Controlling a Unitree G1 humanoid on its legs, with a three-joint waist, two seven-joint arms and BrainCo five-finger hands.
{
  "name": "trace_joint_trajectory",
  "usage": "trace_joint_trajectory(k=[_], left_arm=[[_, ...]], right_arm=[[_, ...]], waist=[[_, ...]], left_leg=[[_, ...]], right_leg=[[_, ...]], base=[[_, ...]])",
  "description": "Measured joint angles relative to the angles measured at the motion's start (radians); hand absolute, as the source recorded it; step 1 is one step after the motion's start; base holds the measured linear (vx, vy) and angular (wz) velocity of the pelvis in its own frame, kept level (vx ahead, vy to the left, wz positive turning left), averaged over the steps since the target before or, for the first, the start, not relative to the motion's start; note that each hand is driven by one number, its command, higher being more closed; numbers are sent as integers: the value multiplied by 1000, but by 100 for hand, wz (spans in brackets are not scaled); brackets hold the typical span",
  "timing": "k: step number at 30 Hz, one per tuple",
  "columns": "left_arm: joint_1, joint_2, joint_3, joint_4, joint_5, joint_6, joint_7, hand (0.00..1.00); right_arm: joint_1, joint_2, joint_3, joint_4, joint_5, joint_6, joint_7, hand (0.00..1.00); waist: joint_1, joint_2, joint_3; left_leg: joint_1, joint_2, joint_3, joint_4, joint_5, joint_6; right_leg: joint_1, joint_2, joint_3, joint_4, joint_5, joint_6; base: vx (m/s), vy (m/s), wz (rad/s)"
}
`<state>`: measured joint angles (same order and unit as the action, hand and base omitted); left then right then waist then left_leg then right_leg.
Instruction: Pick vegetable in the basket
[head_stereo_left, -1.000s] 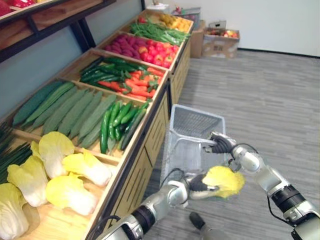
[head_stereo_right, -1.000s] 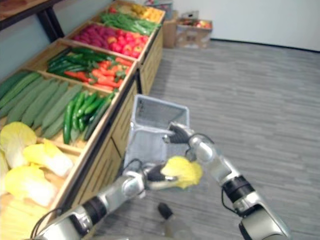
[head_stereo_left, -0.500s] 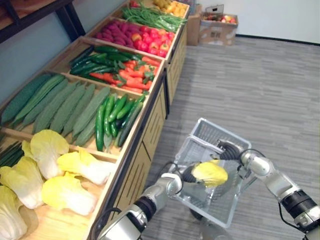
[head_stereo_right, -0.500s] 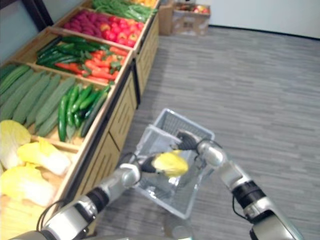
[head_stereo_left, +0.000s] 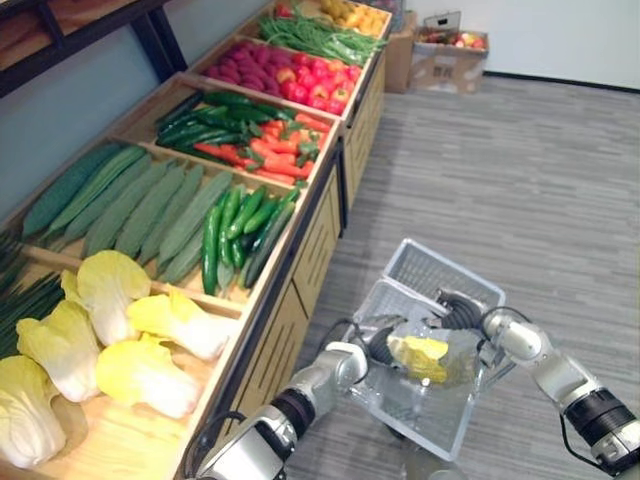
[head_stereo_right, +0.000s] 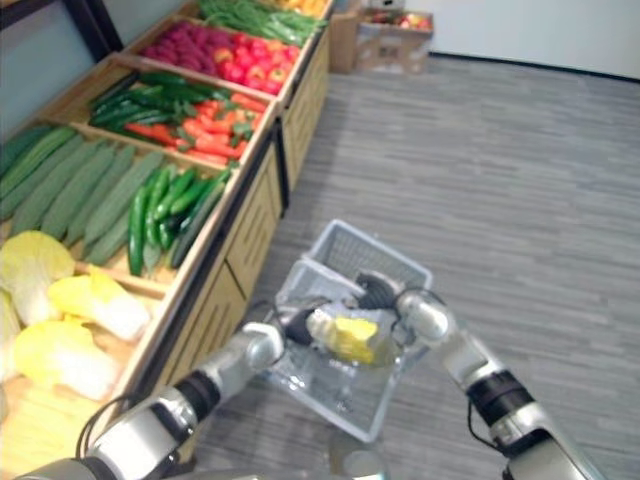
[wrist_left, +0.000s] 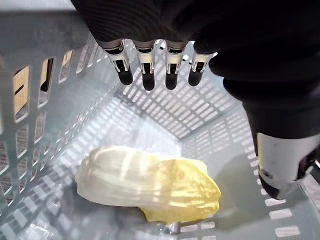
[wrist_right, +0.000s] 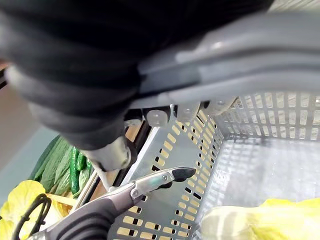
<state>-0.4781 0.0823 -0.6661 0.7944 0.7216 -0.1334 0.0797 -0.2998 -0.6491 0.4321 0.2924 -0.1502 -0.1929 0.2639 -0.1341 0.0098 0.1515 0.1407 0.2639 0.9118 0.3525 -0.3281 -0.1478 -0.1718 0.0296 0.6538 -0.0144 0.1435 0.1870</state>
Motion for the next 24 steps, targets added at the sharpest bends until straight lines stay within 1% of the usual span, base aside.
trace_joint_trajectory(k=[1, 2, 3, 4, 5, 6, 7, 8, 9, 10, 11, 12, 13, 14, 15, 16, 17, 19, 20, 21, 22, 23, 24], left_arm=[[0, 1, -1, -17, -1, -1, -2, 0], [0, 7, -6, -70, -2, -6, -6, 0], [1, 23, -21, -130, -8, -22, -10, 0], [1, 35, -31, -166, -10, -26, -11, 0], [5, 46, -39, -236, -17, -38, -19, 0], [8, 62, -46, -303, -50, -50, -26, 0], [12, 75, -49, -342, -53, -56, -30, 0], [15, 114, -64, -427, -85, -68, -48, 0], [17, 128, -69, -460, -96, -74, -53, 0], [34, 182, -73, -570, -157, -95, -69, 0], [55, 243, -76, -657, -212, -110, -90, 0], [65, 270, -77, -696, -231, -112, -99, 0], [89, 319, -76, -775, -264, -112, -113, 0], [107, 373, -76, -843, -322, -118, -145, 0], [114, 397, -76, -879, -338, -118, -157, 0], [122, 429, -73, -938, -377, -119, -174, 0], [144, 480, -62, -1037, -455, -123, -179, 0], [184, 503, -21, -1117, -492, -133, -181, 0], [238, 511, 26, -1172, -534, -141, -171, 0], [267, 510, 50, -1191, -549, -142, -169, 0], [335, 506, 112, -1225, -563, -142, -160, 0], [403, 498, 180, -1243, -563, -144, -147, 0], [456, 472, 243, -1245, -563, -145, -139, 0]], right_arm=[[5, 0, -5, 2, -1, 0, -1, 100], [24, 0, -24, 5, -1, -1, -1, 100], [34, 2, -43, 18, -2, -3, -6, 100], [39, 2, -53, 34, -3, -4, -6, 100], [59, 3, -82, 64, -7, -3, -17, 100], [87, 4, -124, 85, -10, -2, -29, 100], [102, 5, -150, 88, -11, -2, -32, 100], [139, 7, -202, 89, -27, -2, -37, 100], [155, 10, -221, 90, -38, -3, -38, 100], [195, 24, -276, 106, -49, -3, -43, 100], [231, 53, -328, 122, -56, 0, -52, 100], [253, 71, -357, 127, -69, 0, -60, 100], [287, 103, -404, 149, -88, 2, -70, 100], [321, 134, -454, 174, -94, 13, -80, 100], [342, 153, -491, 189, -110, 14, -83, 100], [368, 178, -548, 205, -128, 20, -92, 100], [398, 217, -631, 238, -128, 33, -121, 100], [421, 260, -716, 264, -128, 47, -152, 100], [446, 302, -791, 297, -125, 58, -187, 100], [451, 318, -816, 314, -124, 58, -197, 100], [461, 353, -863, 352, -124, 61, -216, 100], [470, 385, -900, 393, -123, 62, -242, 100], [475, 402, -926, 434, -123, 63, -253, 100]], waist=[[2, 0, 0], [5, 1, -1], [6, 1, -1], [6, 2, -1], [16, 5, -1], [31, 11, -3], [37, 13, -4], [49, 17, -5], [55, 18, -7], [60, 21, -14], [71, 26, -18], [81, 29, -23], [90, 32, -33], [95, 32, -49], [103, 31, -58], [115, 30, -65], [120, 30, -73], [125, 29, -77], [139, 26, -93], [144, 21, -102], [145, 8, -118], [145, -5, -131], [145, -7, -145]], left_leg=[[-1, 0, -4, 0, 0, 0], [-8, 0, -20, 0, 0, 1], [-17, 0, -38, 1, 2, 3], [-19, 0, -49, 0, 3, 5], [-18, 2, -69, 0, 4, 7], [-19, 6, -88, 0, 6, 10], [-19, 8, -100, 0, 6, 11], [-23, 10, -126, -1, 7, 14], [-26, 12, -133, -2, 7, 15], [-37, 13, -161, -2, 7, 19], [-48, 17, -186, -3, 7, 26], [-52, 19, -192, -3, 8, 26], [-60, 25, -210, -2, 12, 25], [-77, 25, -240, -2, 17, 26], [-84, 26, -246, -3, 20, 28], [-89, 28, -248, -6, 27, 29], [-107, 19, -278, -17, 43, 38], [-114, 4, -305, -39, 61, 45], [-120, -15, -327, -65, 79, 54], [-122, -28, -342, -80, 87, 55], [-123, -51, -367, -116, 108, 62], [-134, -69, -405, -137, 121, 63], [-140, -82, -427, -151, 132, 66]], right_leg=[[1, -2, -3, 0, 0, 0], [4, -7, -17, 0, 0, 0], [6, -13, -33, 0, 0, 0], [10, -16, -45, 0, 0, 0], [24, -19, -61, -1, 0, 0], [40, -22, -81, -1, 0, 0], [46, -23, -93, -1, 0, 0], [59, -28, -118, -1, 0, 0], [61, -29, -128, 0, 0, 0], [65, -35, -157, 1, 0, 0], [70, -39, -184, 4, 0, 0], [70, -40, -195, 7, 0, 0], [71, -40, -226, 14, -2, -3], [74, -48, -269, 18, -7, -12], [74, -53, -290, 19, -8, -14], [75, -60, -318, 19, -8, -14], [80, -79, -369, 21, -8, -14], [88, -100, -418, 27, -8, -14], [89, -116, -459, 35, -8, -14], [90, -125, -475, 35, -9, -15], [92, -141, -509, 34, -11, -18], [98, -156, -541, 33, -18, -30], [104, -166, -564, 31, -28, -45]], base=[[19, 45, 18], [17, 45, 33], [19, 51, 41], [19, 46, 45], [8, 37, 48], [-4, 26, 48], [-20, 18, 55], [-25, 11, 44], [-28, 8, 61], [-21, 0, 62], [-17, -5, 64], [0, -14, 57], [6, -23, 64], [15, -26, 71], [13, -29, 70], [8, -25, 87], [-12, -14, 88], [-43, 19, 90], [-45, 36, 75], [-35, 39, 74], [1, 21, 74], [11, 17, 90], [29, 6, 73]])
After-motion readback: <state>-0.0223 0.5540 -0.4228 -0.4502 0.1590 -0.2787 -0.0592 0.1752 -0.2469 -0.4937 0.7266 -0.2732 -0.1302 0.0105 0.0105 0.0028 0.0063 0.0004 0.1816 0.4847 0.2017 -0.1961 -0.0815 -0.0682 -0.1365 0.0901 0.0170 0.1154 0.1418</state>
